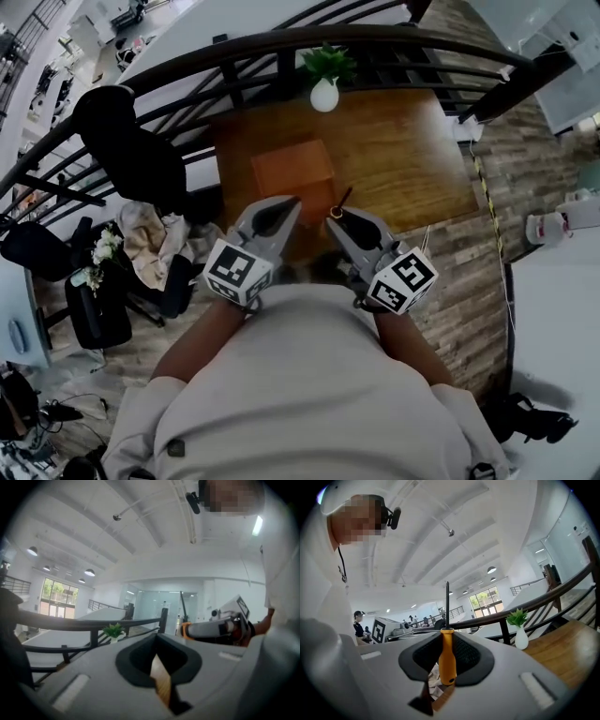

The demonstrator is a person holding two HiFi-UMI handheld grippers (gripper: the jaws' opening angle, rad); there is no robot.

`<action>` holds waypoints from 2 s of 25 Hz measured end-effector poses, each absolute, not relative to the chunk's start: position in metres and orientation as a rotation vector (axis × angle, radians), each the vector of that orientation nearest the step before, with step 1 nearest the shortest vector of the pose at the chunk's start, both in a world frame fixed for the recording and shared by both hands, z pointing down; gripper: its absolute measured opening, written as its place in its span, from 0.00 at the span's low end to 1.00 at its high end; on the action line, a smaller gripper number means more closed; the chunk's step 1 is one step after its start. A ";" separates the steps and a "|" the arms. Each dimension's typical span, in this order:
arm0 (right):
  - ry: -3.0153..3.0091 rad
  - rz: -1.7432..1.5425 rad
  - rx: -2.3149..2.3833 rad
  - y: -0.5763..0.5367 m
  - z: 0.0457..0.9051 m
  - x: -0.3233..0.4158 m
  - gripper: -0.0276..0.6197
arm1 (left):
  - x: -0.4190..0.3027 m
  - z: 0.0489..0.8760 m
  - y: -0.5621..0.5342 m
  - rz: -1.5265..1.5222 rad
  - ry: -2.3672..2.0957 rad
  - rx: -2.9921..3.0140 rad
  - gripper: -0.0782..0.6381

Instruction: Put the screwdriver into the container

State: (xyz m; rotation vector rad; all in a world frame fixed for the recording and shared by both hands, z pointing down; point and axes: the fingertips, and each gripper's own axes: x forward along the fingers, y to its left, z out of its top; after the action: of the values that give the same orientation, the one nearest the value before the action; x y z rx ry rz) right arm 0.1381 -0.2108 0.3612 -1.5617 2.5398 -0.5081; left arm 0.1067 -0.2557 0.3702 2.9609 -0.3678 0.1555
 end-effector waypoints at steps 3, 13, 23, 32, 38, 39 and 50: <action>2.585 -0.537 -1.492 -0.236 0.366 0.125 0.16 | 0.092 0.374 -0.278 0.151 -0.439 2.940 0.11; 2.746 -0.564 -1.312 -0.301 0.370 0.104 0.16 | 0.065 0.373 -0.344 0.134 -0.651 2.891 0.11; 2.957 -0.564 -1.308 -0.338 0.411 0.127 0.16 | 0.081 0.409 -0.377 0.229 -0.732 2.815 0.11; 3.127 -0.680 -1.223 -0.361 0.483 0.142 0.16 | 0.084 0.466 -0.396 0.345 -0.819 2.702 0.11; 3.267 -0.702 -1.169 -0.369 0.530 0.145 0.16 | 0.090 0.505 -0.401 0.410 -0.854 2.637 0.11; 3.290 -0.704 -1.158 -0.369 0.536 0.145 0.16 | 0.090 0.510 -0.400 0.418 -0.857 2.632 0.11; 3.514 -0.722 -1.057 -0.363 0.611 0.152 0.16 | 0.090 0.560 -0.396 0.478 -0.903 2.561 0.11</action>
State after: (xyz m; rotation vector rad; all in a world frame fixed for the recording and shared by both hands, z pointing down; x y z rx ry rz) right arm 0.1517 -0.3633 0.6112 -1.0572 3.5136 -0.7220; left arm 0.0901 -0.3958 0.5603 2.5606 -0.9032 0.4779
